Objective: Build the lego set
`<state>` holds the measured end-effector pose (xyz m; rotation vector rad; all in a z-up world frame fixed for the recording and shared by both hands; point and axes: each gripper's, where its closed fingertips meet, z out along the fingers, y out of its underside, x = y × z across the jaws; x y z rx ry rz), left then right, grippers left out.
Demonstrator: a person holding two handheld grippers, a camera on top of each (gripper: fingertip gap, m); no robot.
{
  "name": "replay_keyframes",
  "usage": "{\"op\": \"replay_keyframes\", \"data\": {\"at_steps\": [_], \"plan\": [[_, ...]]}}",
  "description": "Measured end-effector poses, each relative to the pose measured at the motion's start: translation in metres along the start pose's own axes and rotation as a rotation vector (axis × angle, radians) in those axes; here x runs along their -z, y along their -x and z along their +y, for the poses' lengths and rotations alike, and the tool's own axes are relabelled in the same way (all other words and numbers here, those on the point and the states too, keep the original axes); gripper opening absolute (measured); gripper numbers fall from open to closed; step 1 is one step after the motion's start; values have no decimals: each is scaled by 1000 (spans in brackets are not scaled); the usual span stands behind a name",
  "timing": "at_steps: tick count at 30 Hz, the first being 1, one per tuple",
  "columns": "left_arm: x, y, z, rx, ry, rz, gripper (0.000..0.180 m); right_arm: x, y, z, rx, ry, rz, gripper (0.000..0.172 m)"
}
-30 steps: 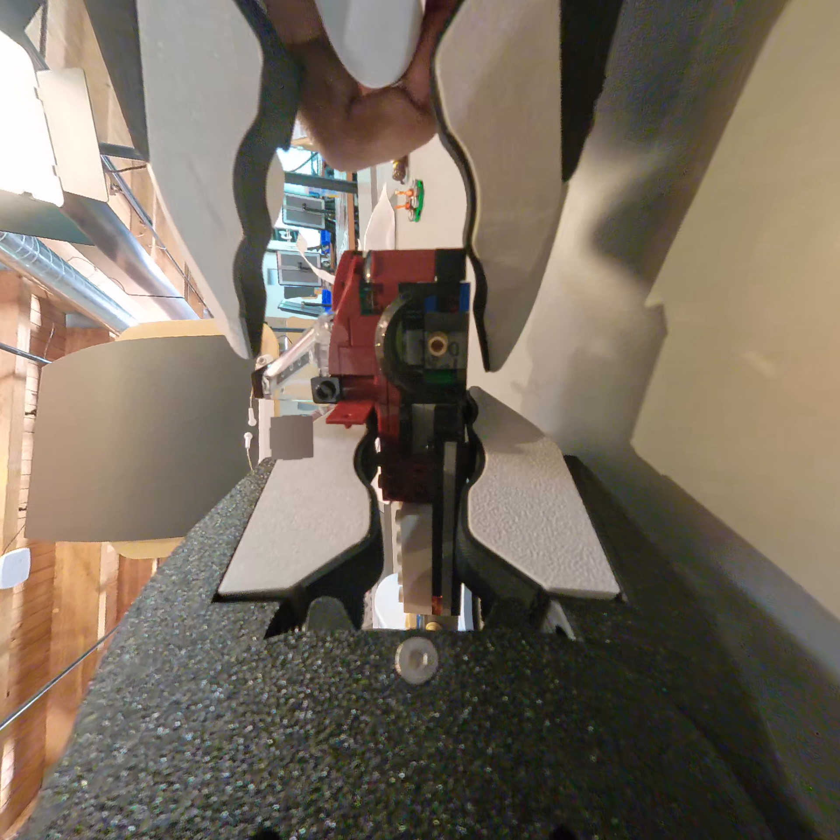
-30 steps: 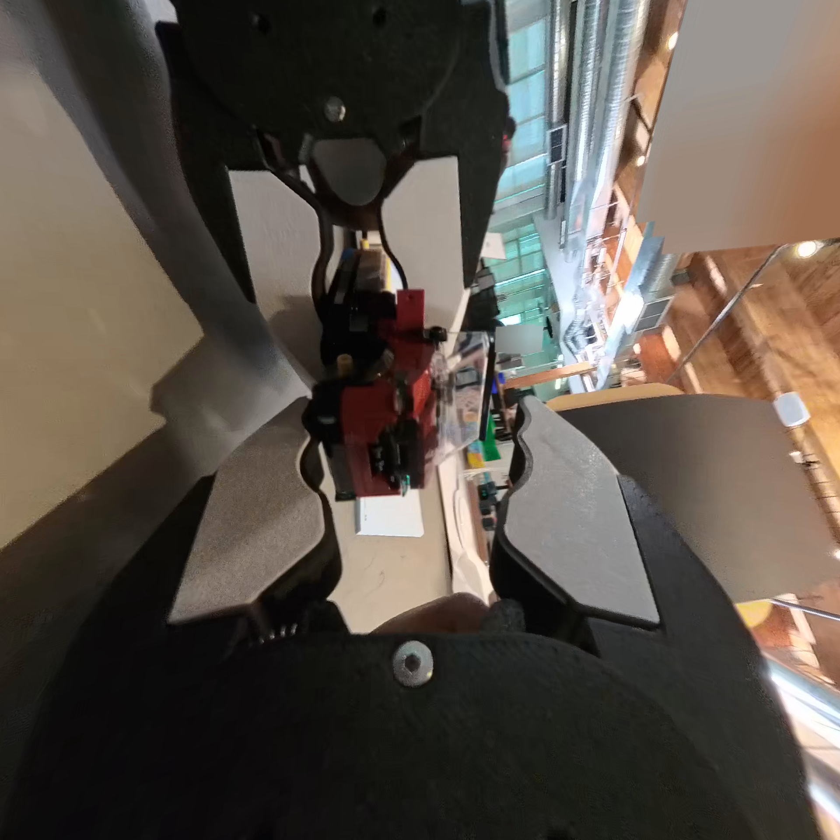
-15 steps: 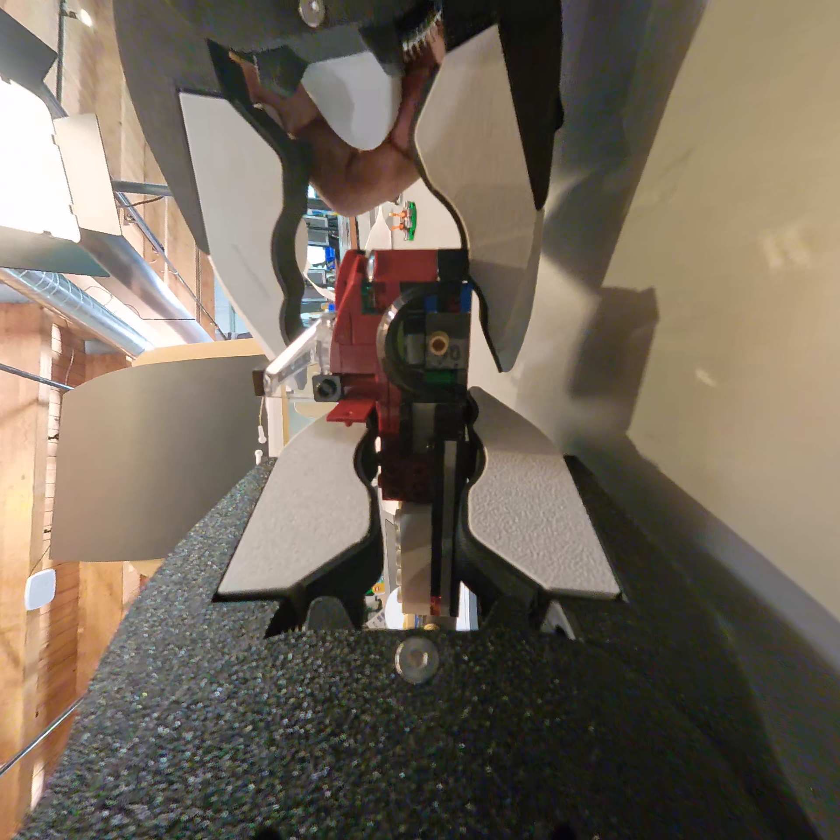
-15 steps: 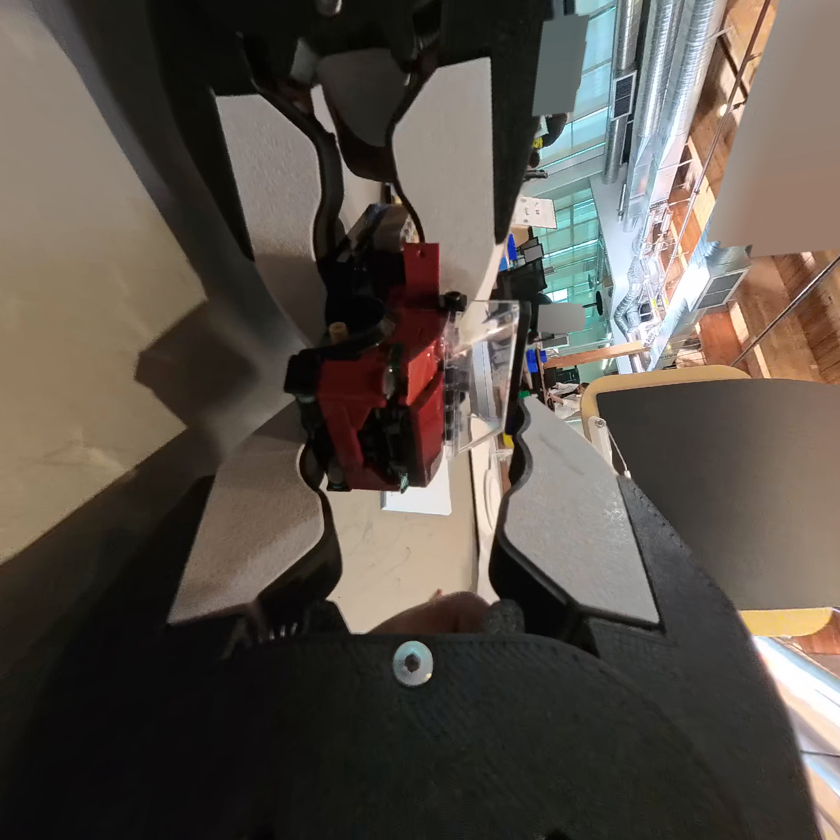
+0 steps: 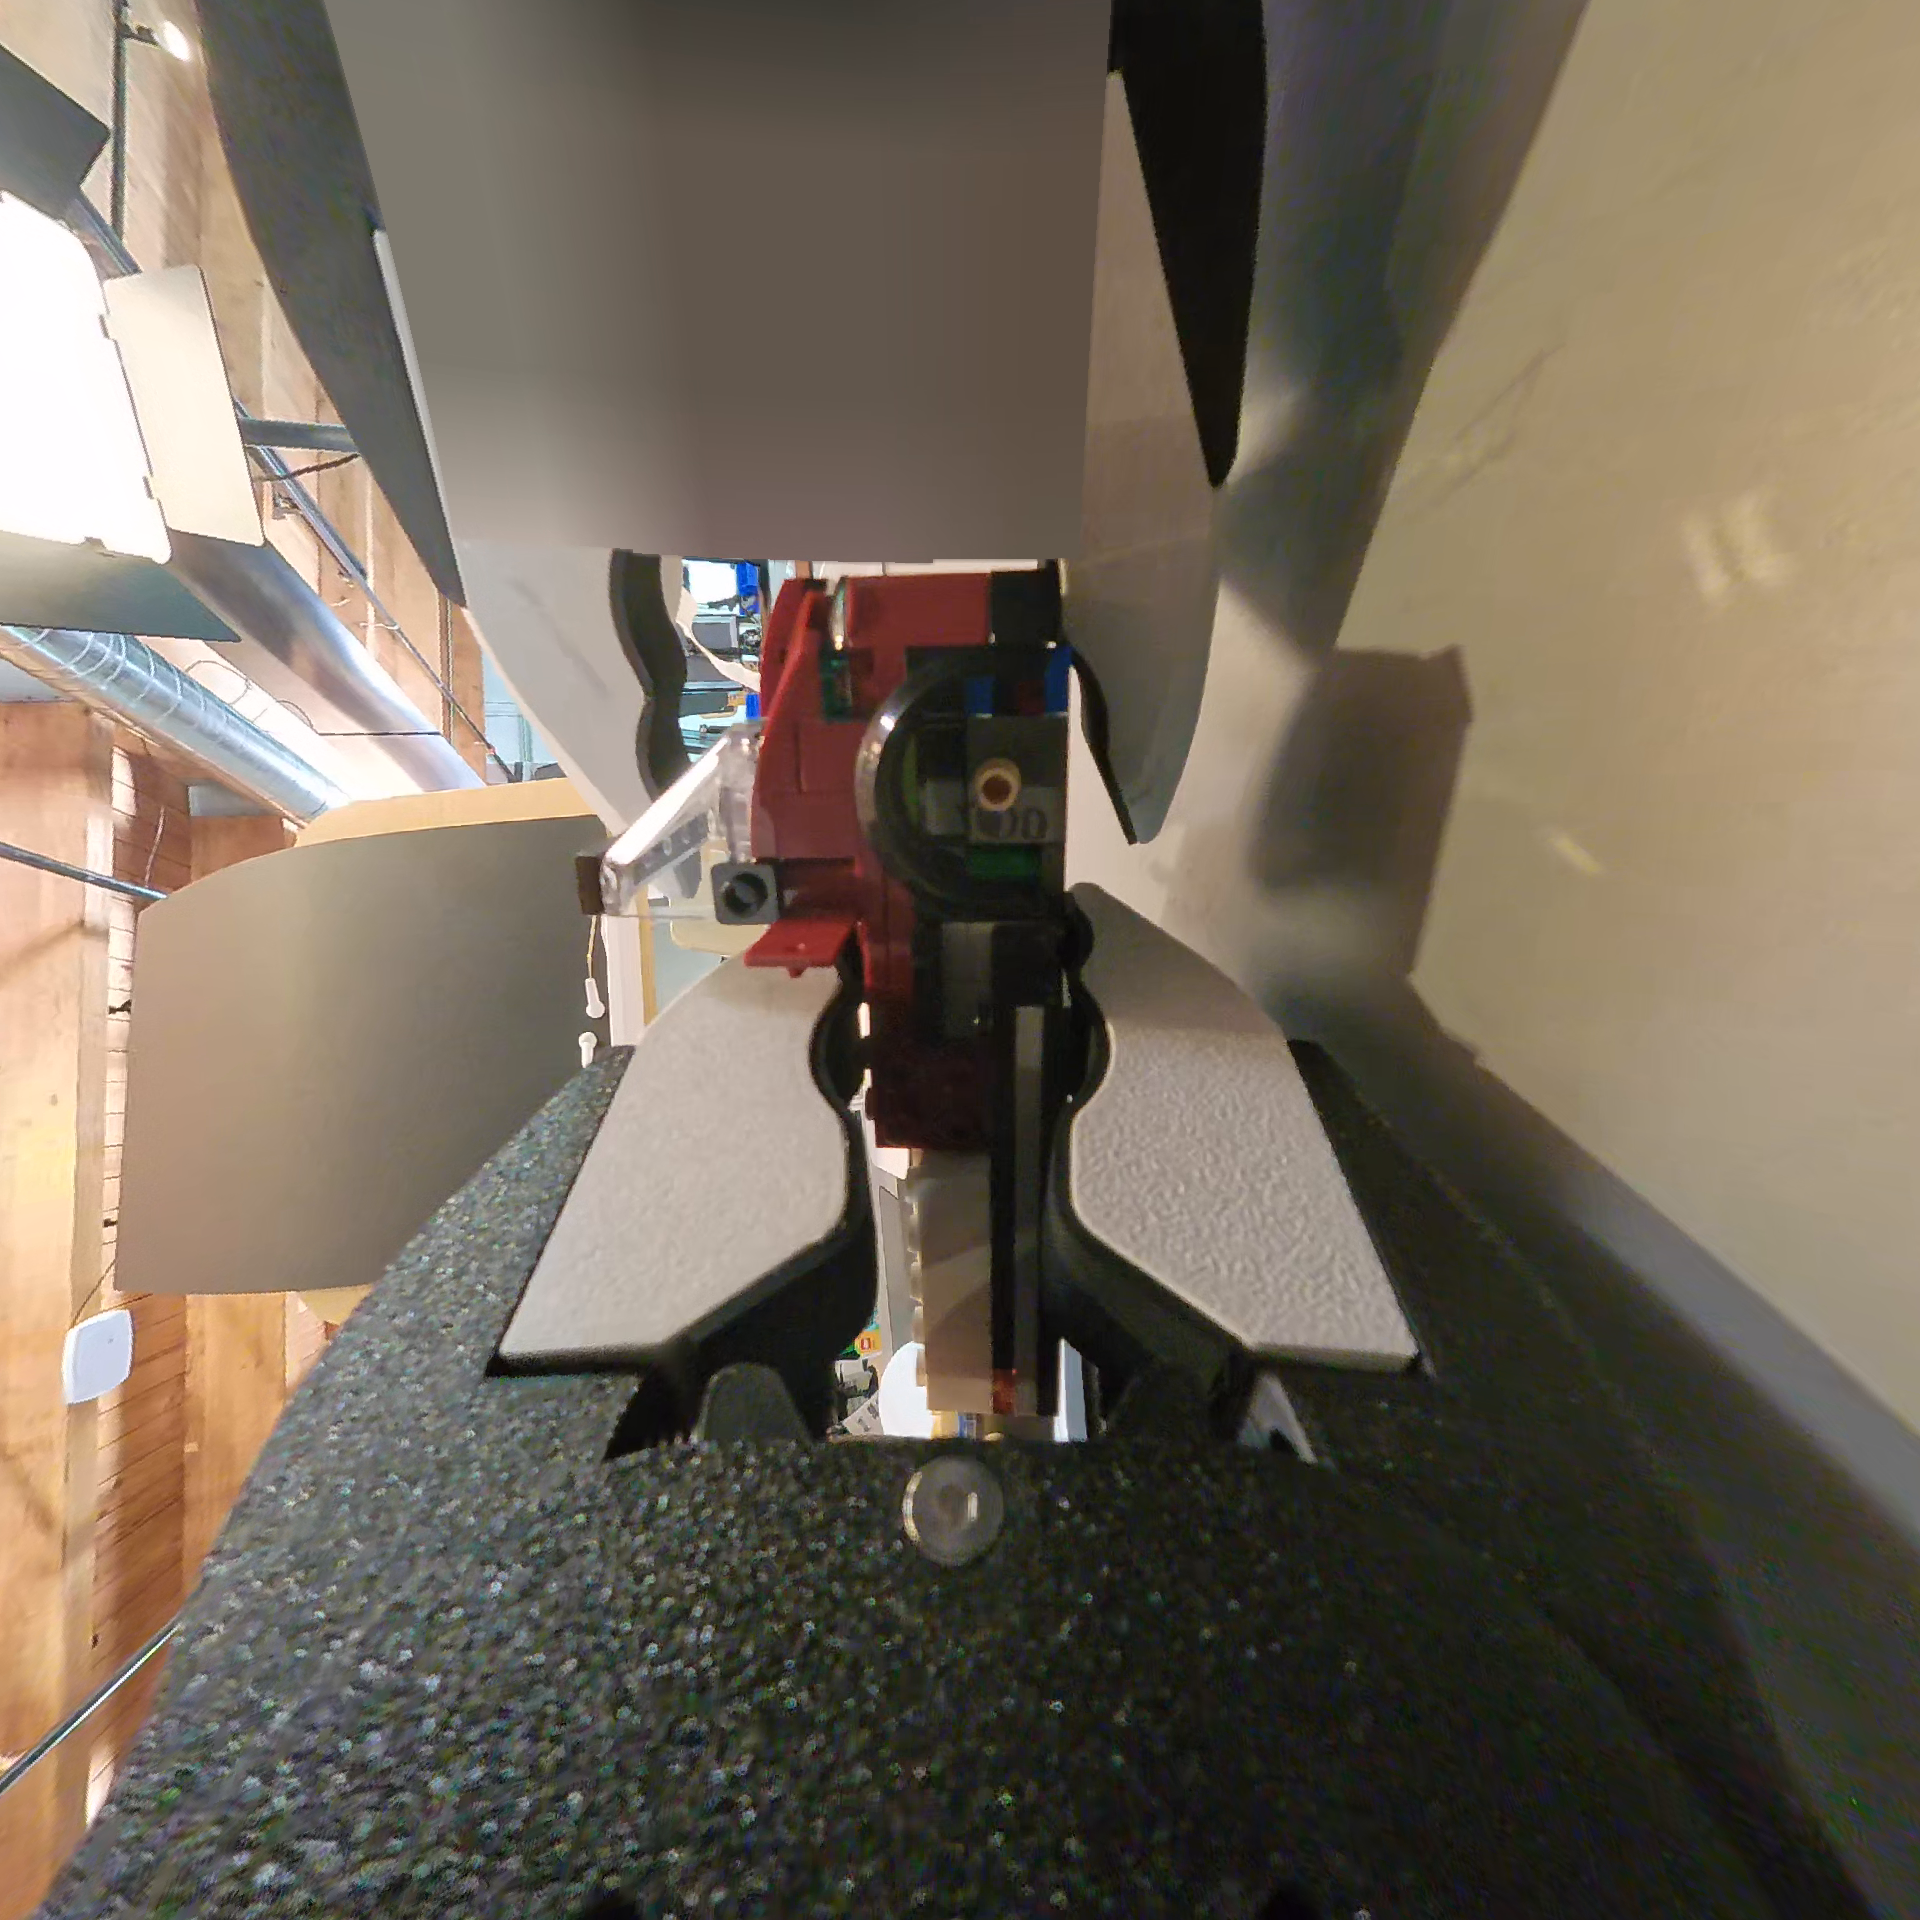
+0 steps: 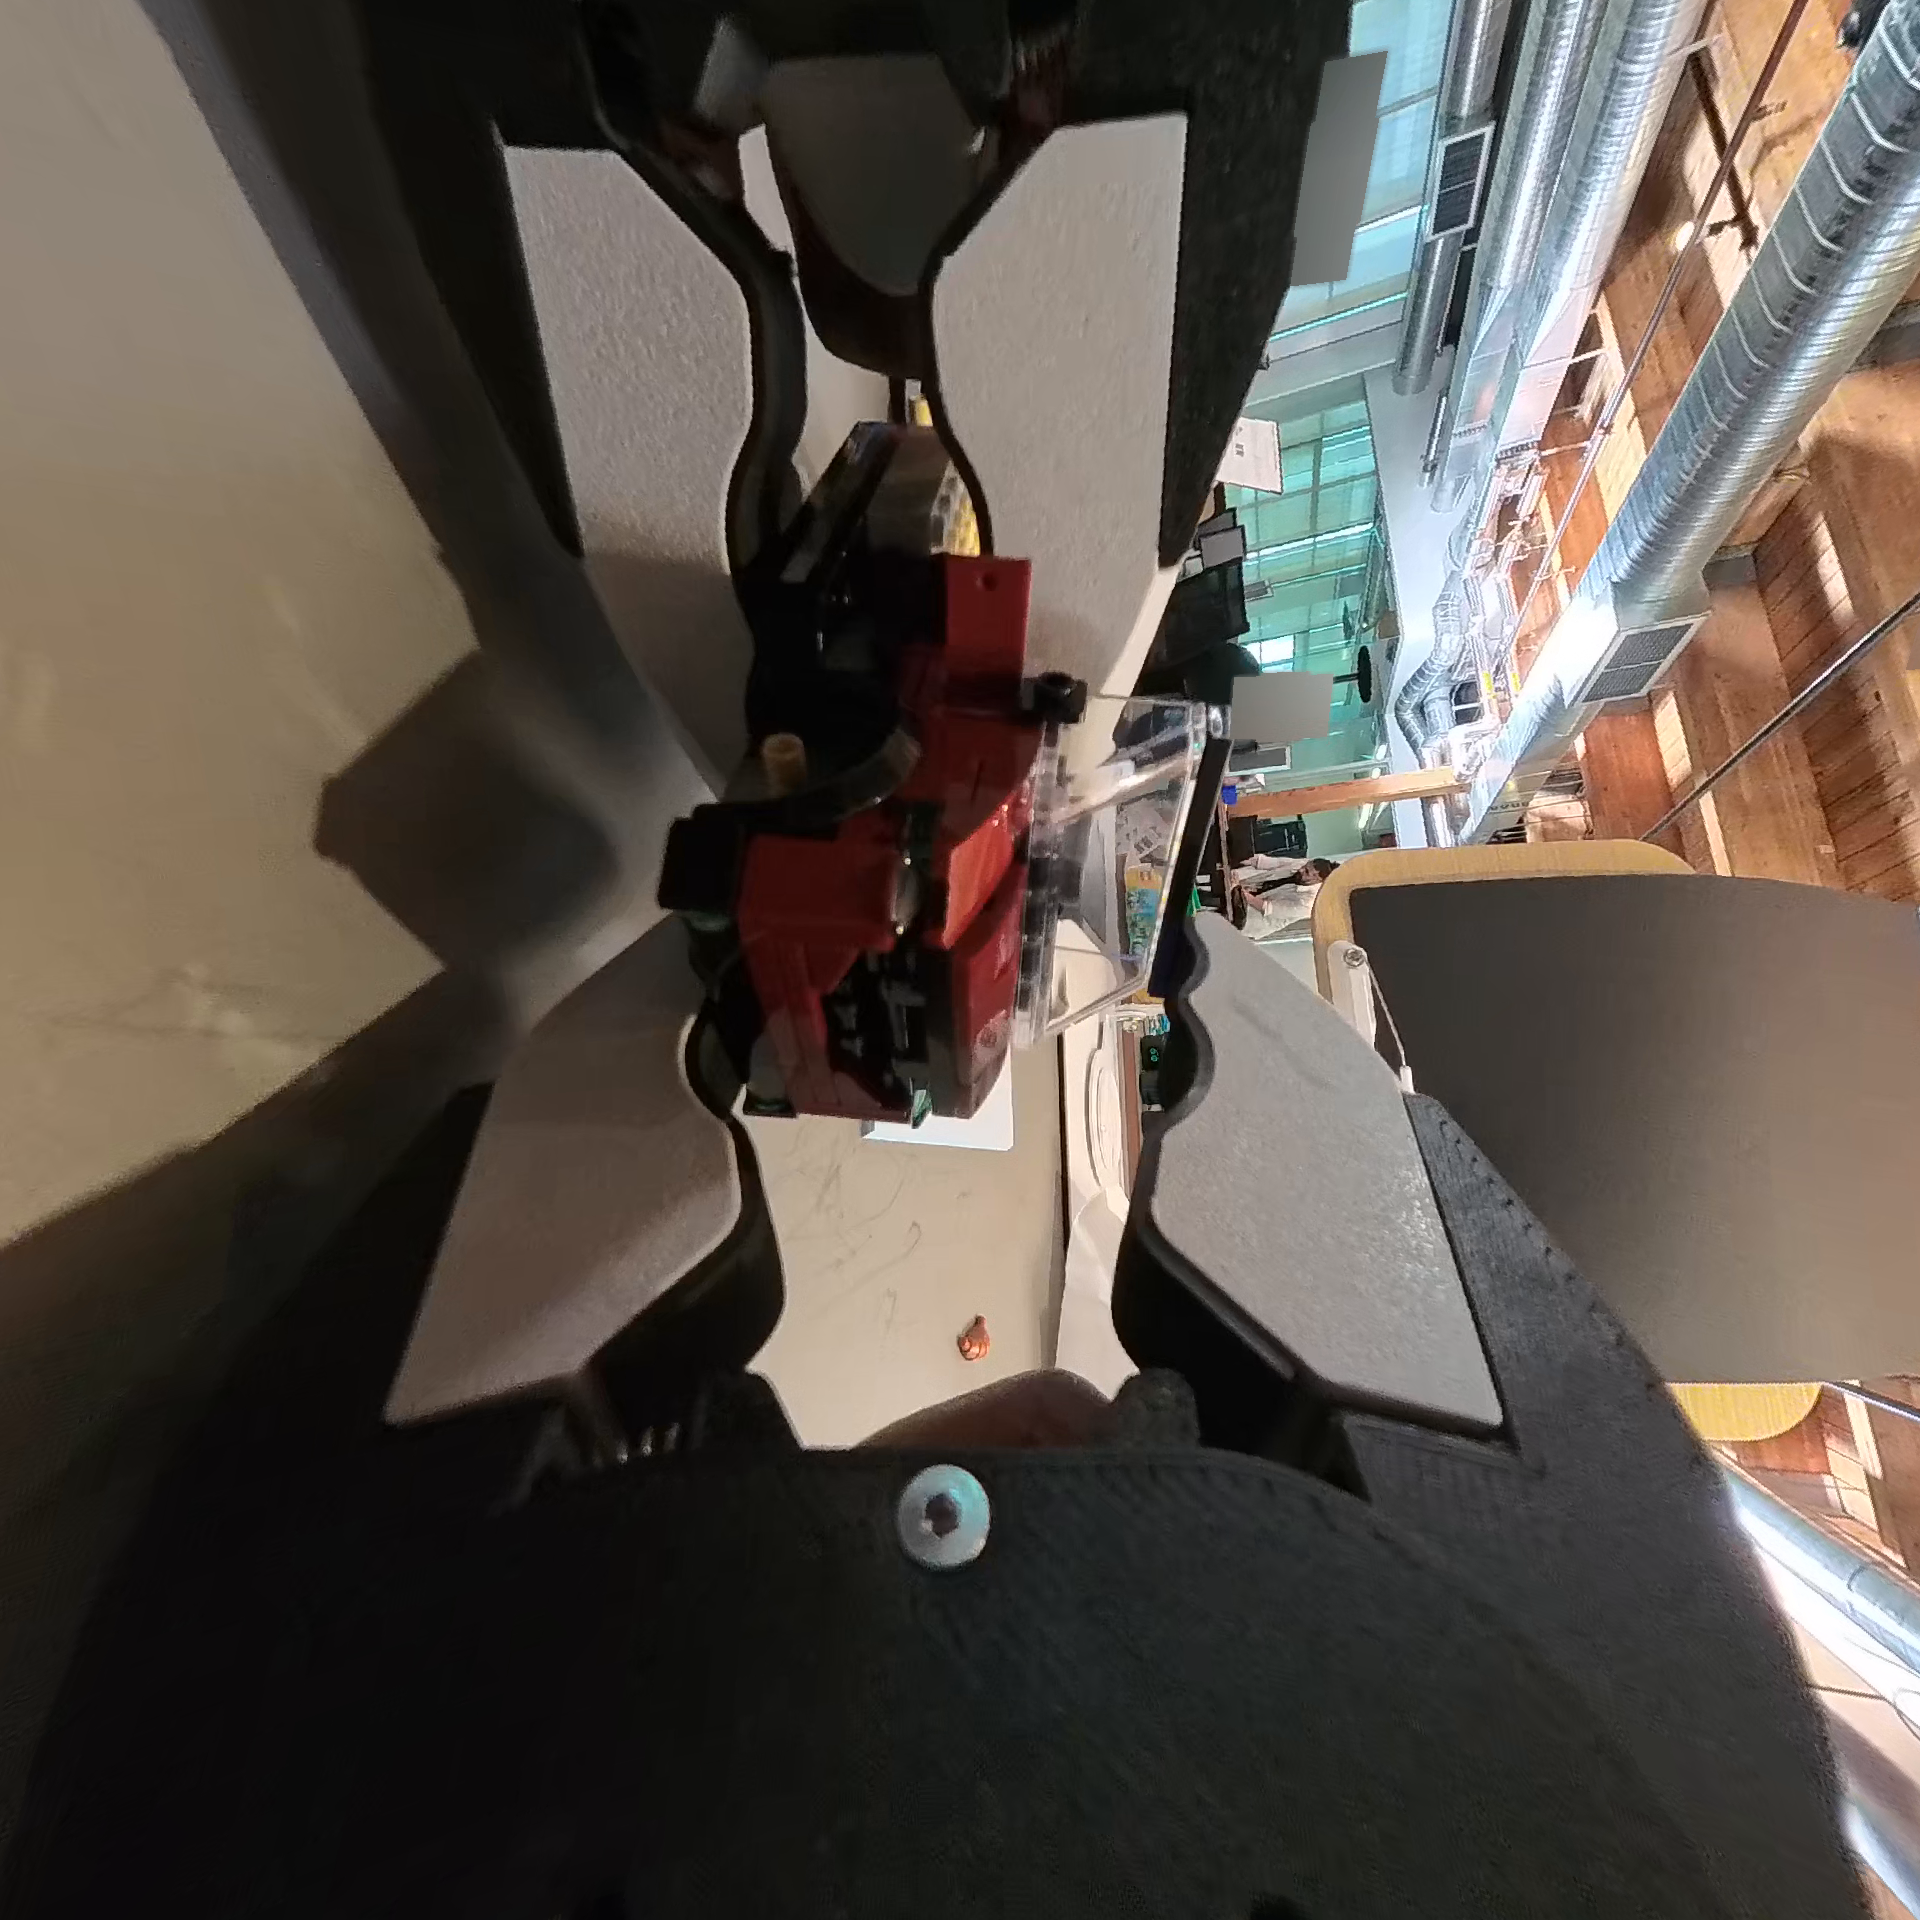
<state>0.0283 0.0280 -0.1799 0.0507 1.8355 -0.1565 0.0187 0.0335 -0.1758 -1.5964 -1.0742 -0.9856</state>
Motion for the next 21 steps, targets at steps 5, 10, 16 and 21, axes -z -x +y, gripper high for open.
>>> {"op": "replay_keyframes", "data": {"at_steps": [5, 10, 16, 21], "plan": [[1, 1, 1, 13, -5, -7, 35, -1, -1, 0, -15, 15, 10, 80], [4, 11, 3, 94, -18, -47, 34, 4, -18, -2, -66, -17, 60, 75], [16, 20, 10, 287, -122, -60, 34, 16, -31, -6, -150, -92, 58, 76], [48, 45, -5, 510, -436, -70, 34, 21, -47, -13, -195, -157, 77, 75]]}}
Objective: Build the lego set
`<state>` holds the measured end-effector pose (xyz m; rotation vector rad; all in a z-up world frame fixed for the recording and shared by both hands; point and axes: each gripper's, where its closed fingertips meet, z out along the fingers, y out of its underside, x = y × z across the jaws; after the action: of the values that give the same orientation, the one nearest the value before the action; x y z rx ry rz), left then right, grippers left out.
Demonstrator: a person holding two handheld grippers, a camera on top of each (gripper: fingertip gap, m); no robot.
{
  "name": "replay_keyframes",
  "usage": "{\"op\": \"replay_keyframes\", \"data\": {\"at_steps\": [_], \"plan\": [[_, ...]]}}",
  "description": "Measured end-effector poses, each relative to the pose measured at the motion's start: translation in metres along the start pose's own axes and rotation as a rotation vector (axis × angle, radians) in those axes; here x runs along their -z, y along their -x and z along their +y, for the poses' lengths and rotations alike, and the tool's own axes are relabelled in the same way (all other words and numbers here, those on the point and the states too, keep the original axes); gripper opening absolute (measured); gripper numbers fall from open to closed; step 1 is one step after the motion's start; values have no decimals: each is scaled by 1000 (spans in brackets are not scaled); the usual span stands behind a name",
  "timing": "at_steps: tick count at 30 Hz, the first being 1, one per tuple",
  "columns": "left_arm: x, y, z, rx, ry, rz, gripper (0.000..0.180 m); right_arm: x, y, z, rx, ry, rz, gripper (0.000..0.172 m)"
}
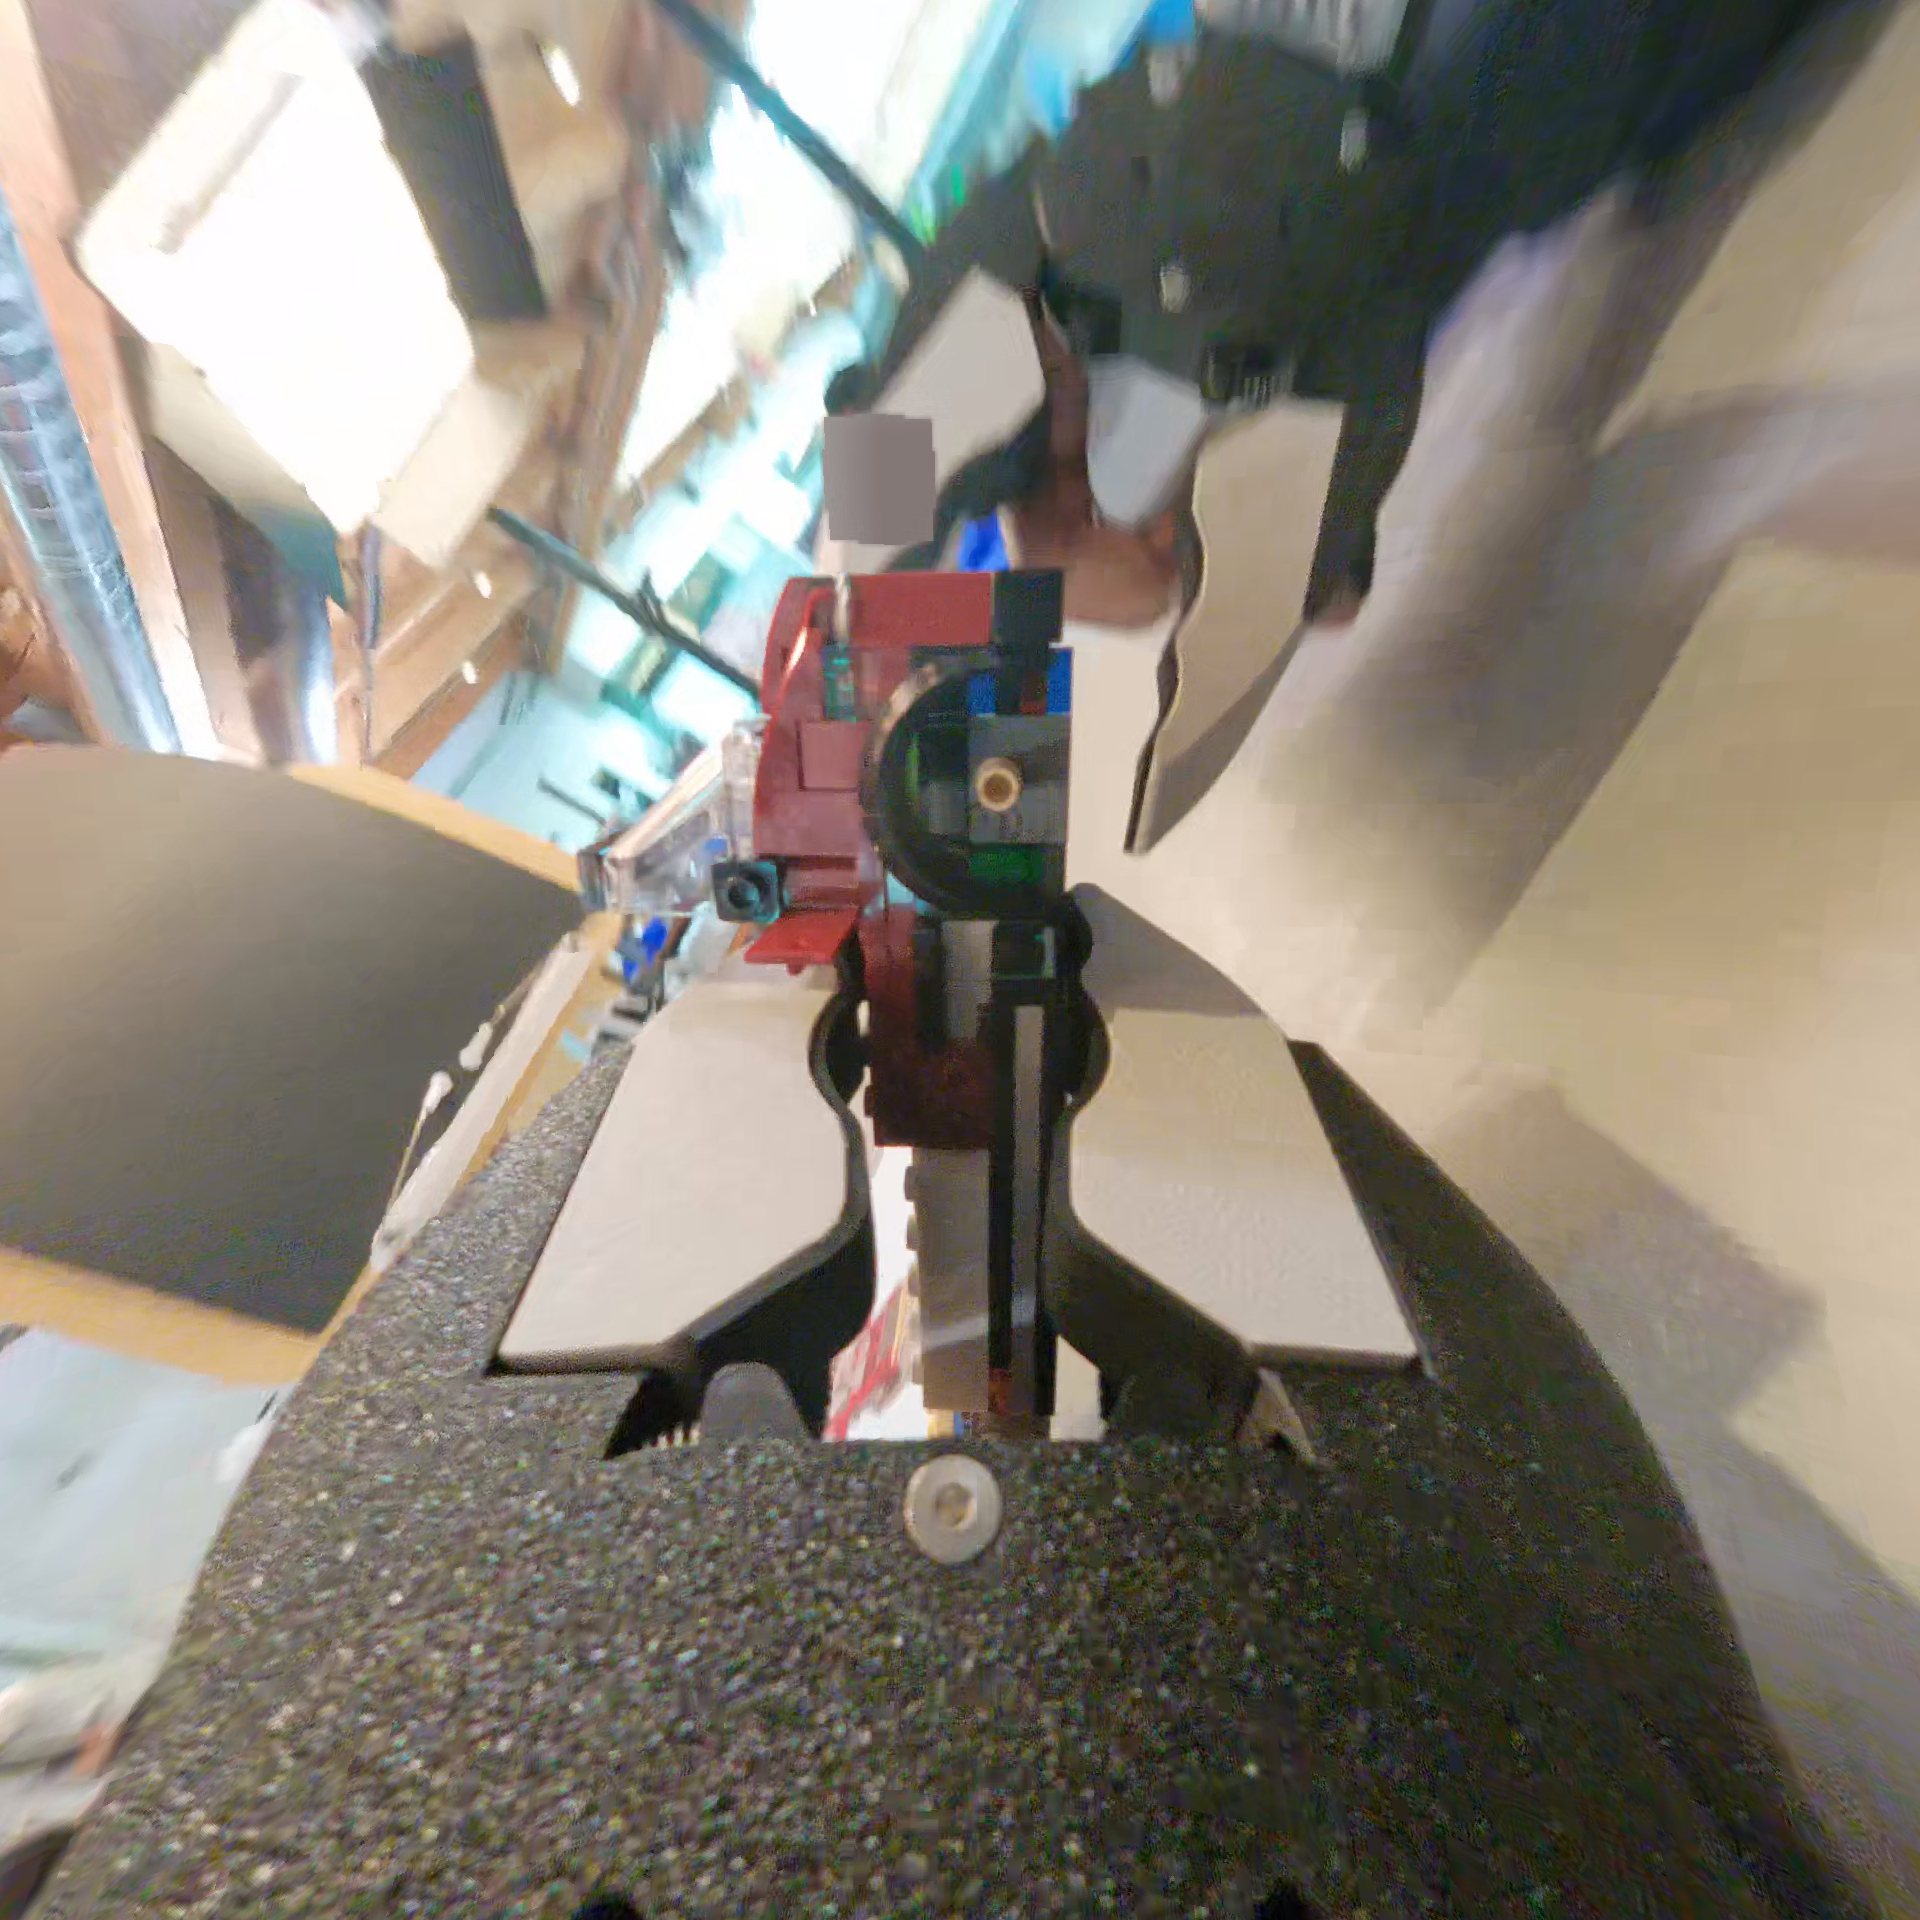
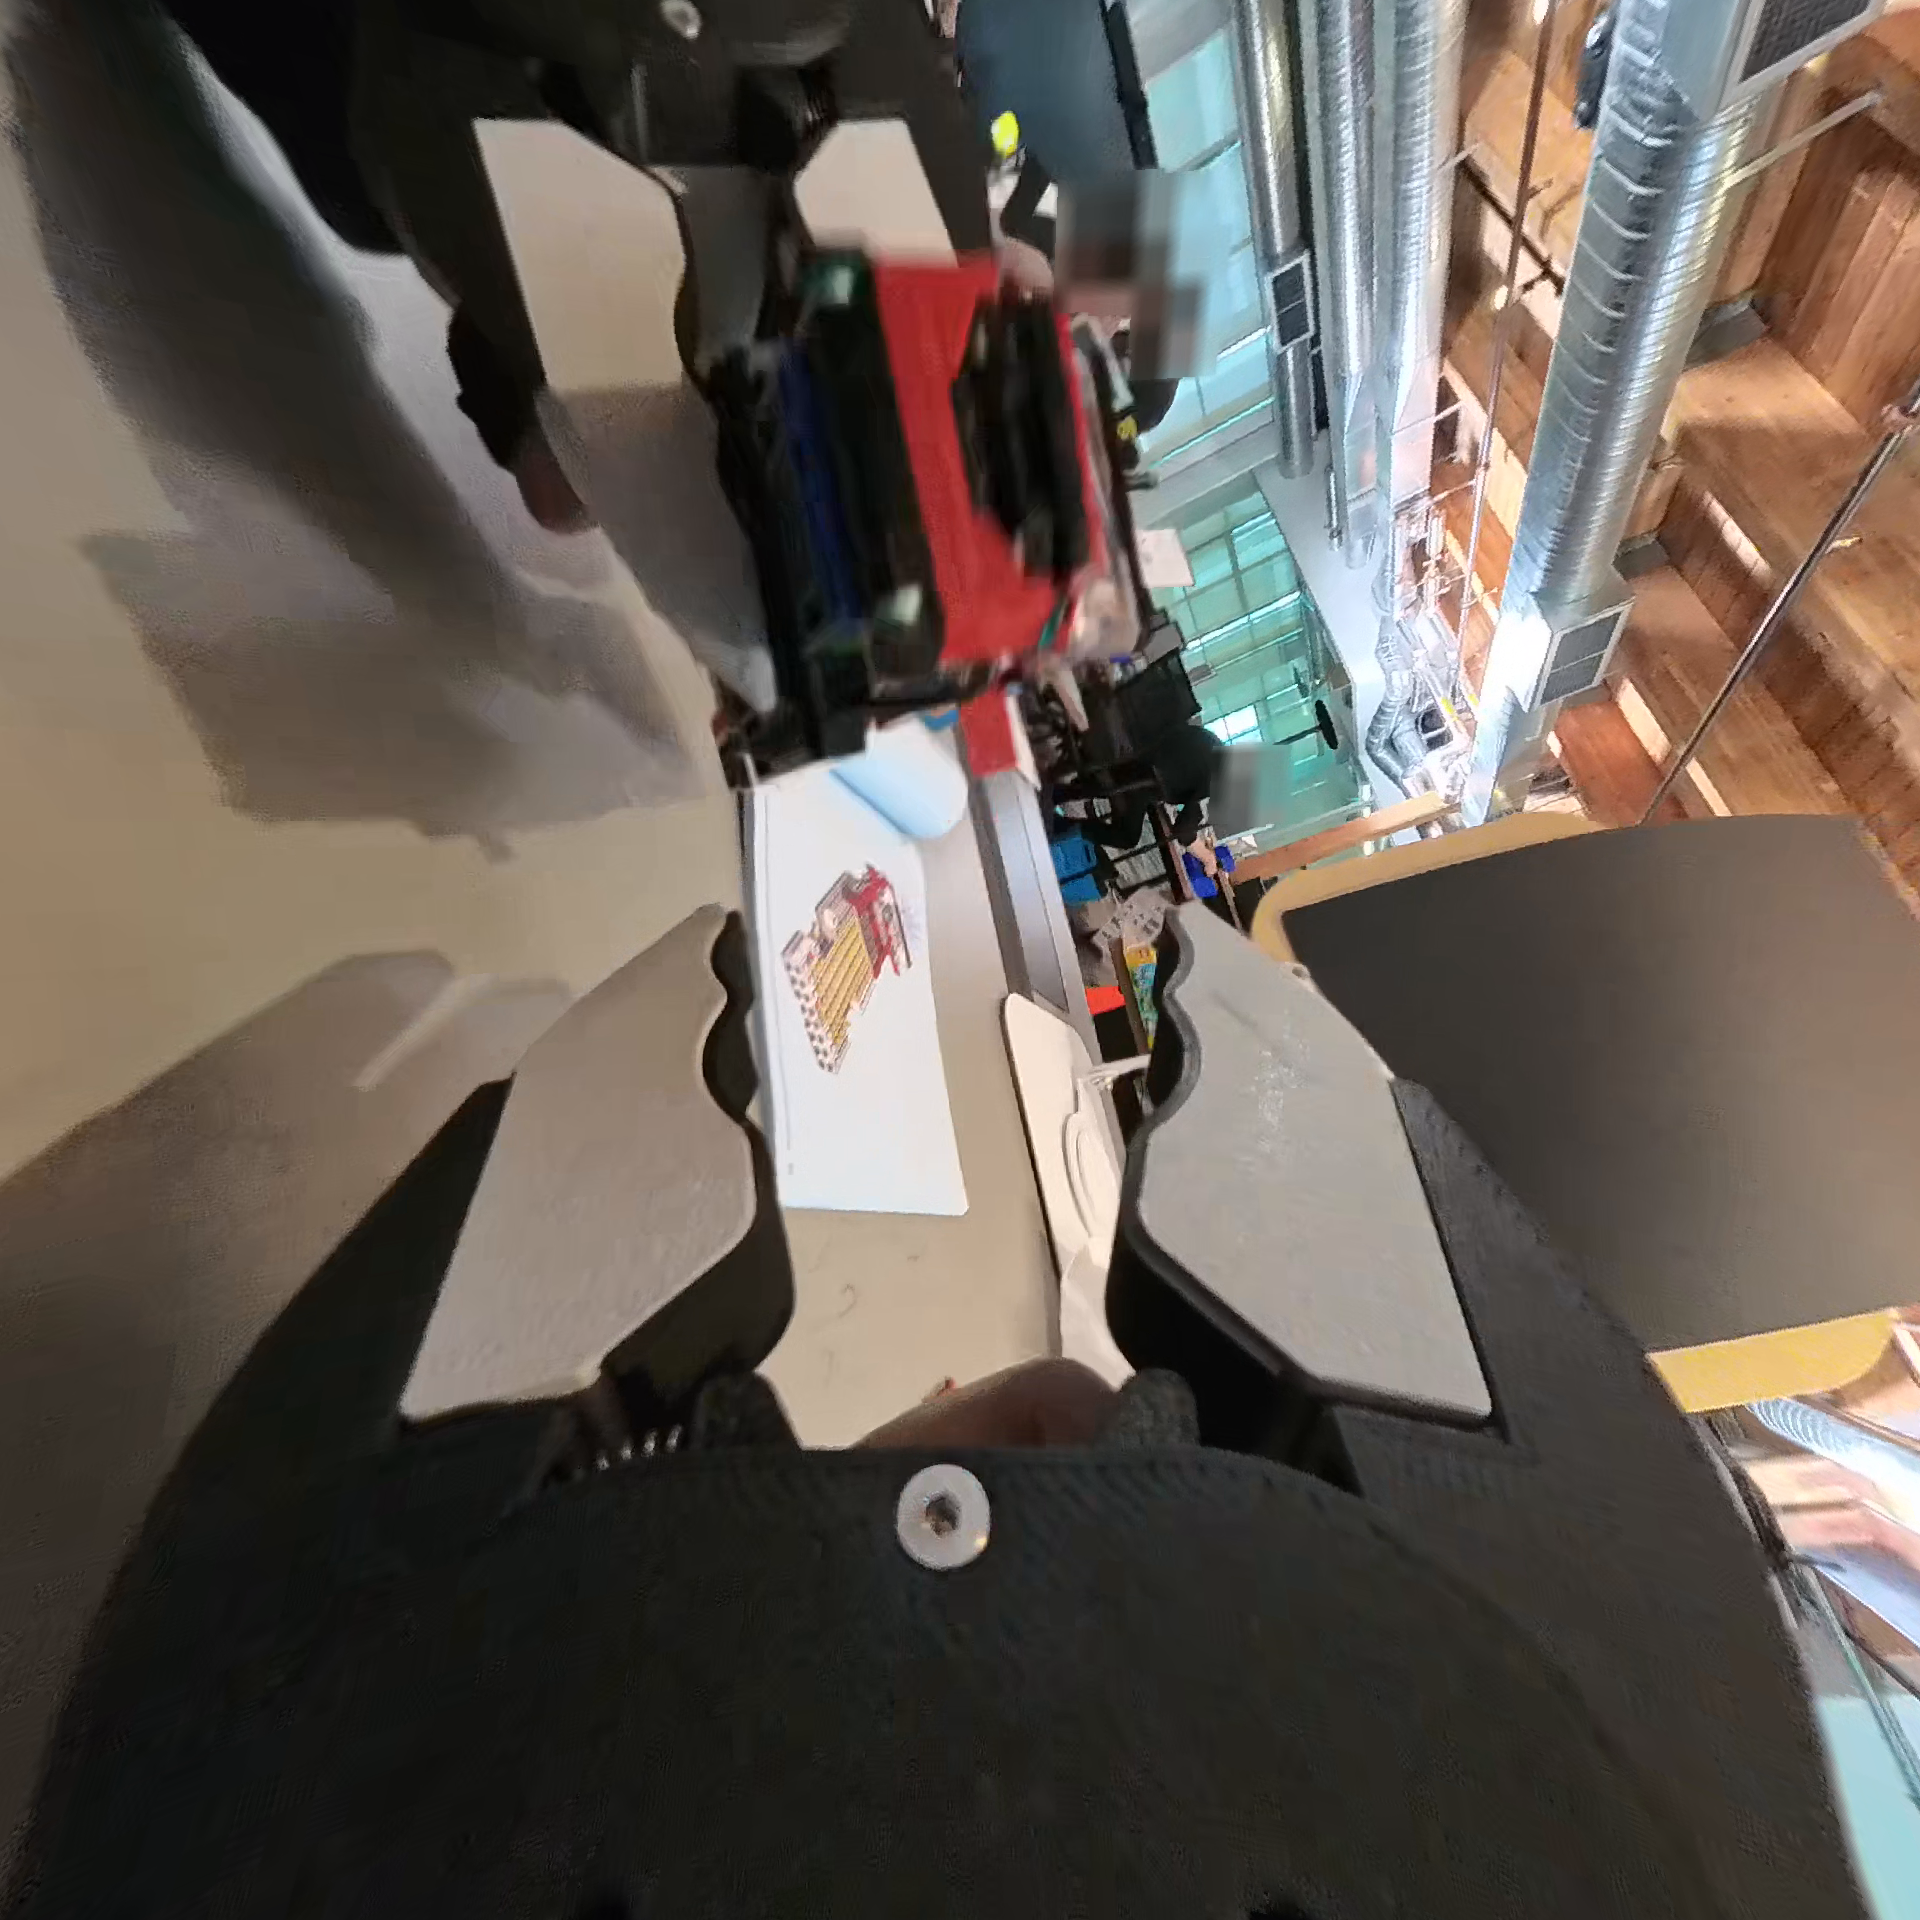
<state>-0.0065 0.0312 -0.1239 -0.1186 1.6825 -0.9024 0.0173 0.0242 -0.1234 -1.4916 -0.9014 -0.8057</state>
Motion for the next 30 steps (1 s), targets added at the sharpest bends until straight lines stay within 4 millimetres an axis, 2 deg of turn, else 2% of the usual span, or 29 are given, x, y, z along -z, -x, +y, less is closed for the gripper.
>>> {"op": "replay_keyframes", "data": {"at_steps": [3, 7, 10, 14, 22, 30], "plan": [[13, 16, -29, 80, -177, -27, 34, 4, -13, -17, -18, -67, 17, 71], [28, 21, -64, 220, -369, 38, 34, 17, -31, -45, -57, -182, 16, 54], [37, 23, -85, 317, -482, 86, 34, 32, -42, -66, -161, -269, -28, 52], [43, 19, -103, 374, -559, 147, 34, 47, -46, -96, -246, -355, -114, 51], [50, 2, -142, 394, -687, 282, 34, 54, -41, -142, -353, -447, -271, 50], [60, 2, -169, 386, -786, 326, 34, 64, -47, -172, -347, -510, -338, 47]]}}
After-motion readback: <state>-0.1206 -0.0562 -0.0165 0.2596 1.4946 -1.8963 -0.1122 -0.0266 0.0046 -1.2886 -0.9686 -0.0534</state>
